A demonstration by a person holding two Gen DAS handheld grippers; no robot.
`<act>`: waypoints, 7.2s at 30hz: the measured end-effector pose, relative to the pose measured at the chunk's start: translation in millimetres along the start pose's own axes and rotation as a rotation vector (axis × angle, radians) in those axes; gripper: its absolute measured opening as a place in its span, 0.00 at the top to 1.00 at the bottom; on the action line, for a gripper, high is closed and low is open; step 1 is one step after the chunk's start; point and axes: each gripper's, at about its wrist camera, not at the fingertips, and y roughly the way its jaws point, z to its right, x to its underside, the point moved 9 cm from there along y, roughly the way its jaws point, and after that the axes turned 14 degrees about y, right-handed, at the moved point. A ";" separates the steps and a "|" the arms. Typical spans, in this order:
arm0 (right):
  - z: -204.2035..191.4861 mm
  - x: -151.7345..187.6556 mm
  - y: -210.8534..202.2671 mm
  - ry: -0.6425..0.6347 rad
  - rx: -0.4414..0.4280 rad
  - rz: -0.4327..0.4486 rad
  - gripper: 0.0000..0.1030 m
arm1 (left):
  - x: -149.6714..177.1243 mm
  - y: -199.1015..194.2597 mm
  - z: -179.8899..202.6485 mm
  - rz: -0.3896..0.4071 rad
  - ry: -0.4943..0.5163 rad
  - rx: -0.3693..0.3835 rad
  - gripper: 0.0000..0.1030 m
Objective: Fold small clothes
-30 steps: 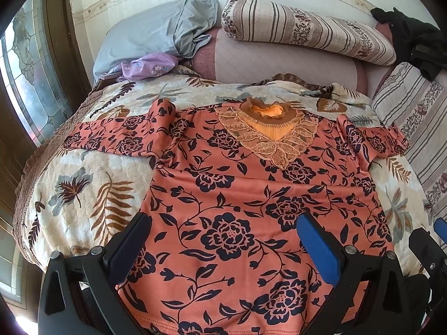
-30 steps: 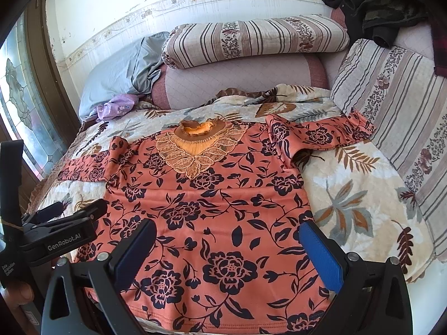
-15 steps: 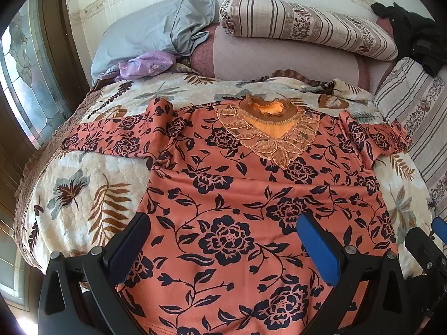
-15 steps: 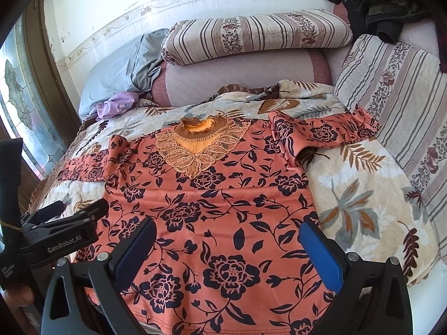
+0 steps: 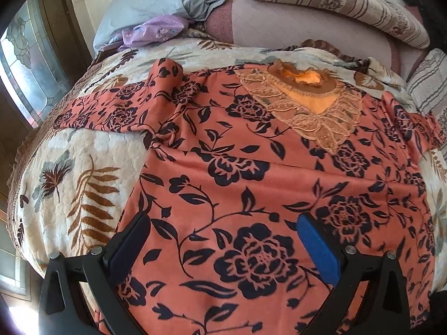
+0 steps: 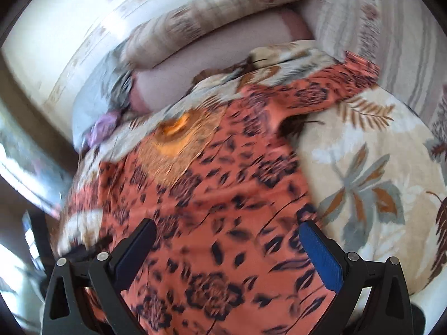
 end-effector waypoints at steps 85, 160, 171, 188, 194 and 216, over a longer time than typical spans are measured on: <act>-7.9 21.3 135.0 -0.209 -0.075 0.024 0.00 | -119.2 98.7 -68.1 0.043 -0.736 0.422 0.95; -35.7 -1.3 192.1 -0.361 0.219 0.098 0.00 | -210.2 -23.4 -290.8 0.480 -0.485 0.146 0.96; -35.0 -5.4 186.5 -0.309 0.149 0.086 0.00 | -233.1 -21.3 75.9 0.324 0.094 0.455 0.13; -38.0 -10.3 178.1 -0.267 0.124 -0.006 0.01 | -66.4 63.9 -127.6 0.282 -0.393 0.102 0.18; -59.4 -43.4 131.8 -0.087 0.016 -0.003 0.02 | -56.1 75.5 -138.4 0.339 -0.545 0.278 0.18; -134.4 -75.9 148.5 -0.389 0.330 0.087 0.87 | -57.2 72.7 -139.2 0.361 -0.562 0.291 0.17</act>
